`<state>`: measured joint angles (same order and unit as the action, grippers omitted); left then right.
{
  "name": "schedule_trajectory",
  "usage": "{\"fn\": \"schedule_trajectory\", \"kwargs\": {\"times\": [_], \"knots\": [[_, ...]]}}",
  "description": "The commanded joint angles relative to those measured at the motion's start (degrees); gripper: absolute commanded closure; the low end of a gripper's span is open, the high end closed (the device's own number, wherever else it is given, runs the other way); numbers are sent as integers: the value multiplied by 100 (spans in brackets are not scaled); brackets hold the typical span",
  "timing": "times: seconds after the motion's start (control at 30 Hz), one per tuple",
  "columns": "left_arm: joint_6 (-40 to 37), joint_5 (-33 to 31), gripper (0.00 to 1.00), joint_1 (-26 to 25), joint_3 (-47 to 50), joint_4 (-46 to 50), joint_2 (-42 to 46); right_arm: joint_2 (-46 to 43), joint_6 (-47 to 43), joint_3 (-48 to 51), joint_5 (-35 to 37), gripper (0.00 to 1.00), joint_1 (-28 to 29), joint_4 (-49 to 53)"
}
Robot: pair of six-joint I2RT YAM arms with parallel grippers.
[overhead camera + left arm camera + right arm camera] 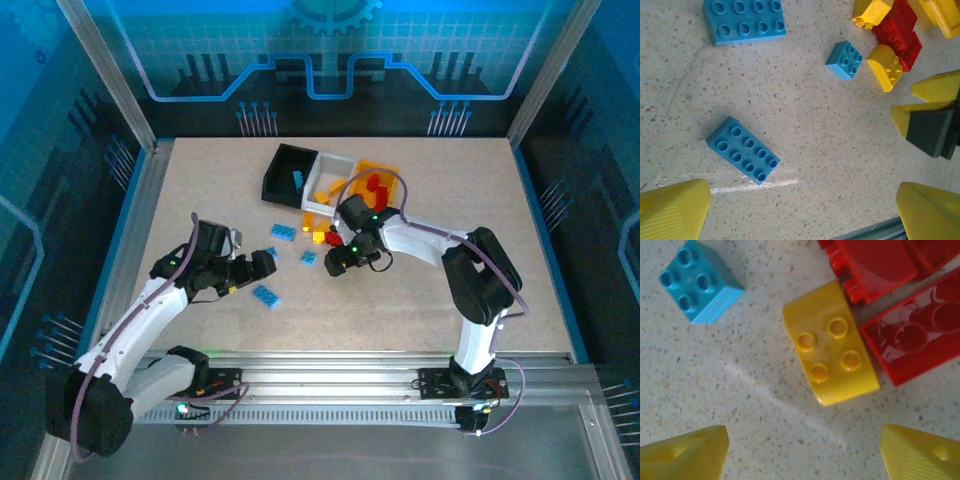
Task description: Sort the legos into containers by color
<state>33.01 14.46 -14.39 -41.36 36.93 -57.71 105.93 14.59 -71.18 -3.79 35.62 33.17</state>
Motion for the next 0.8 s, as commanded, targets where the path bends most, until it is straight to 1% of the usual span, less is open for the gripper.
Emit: {"fn": "schedule_trajectory", "kwargs": {"times": [0.0, 0.13, 0.3, 0.47, 0.63, 0.77], "knots": [[118, 136, 3, 51, 74, -180, 0, 194, -2, -268, -41, 18, -132, 91], [76, 35, 2, 50, 73, -181, 161, 534, -112, -540, -117, 18, -168, 157], [34, 38, 2, 57, 102, -113, 97, 753, -67, -656, -250, 19, -140, 156], [131, 33, 1, 59, 207, -136, 207, 769, -27, -731, -323, 21, 81, 303], [143, -39, 1, 60, 284, -86, 321, 676, -208, -754, -134, 22, 537, 391], [177, -28, 1, 60, 313, -83, 342, 775, -26, -784, 14, 23, 577, 375]]}}
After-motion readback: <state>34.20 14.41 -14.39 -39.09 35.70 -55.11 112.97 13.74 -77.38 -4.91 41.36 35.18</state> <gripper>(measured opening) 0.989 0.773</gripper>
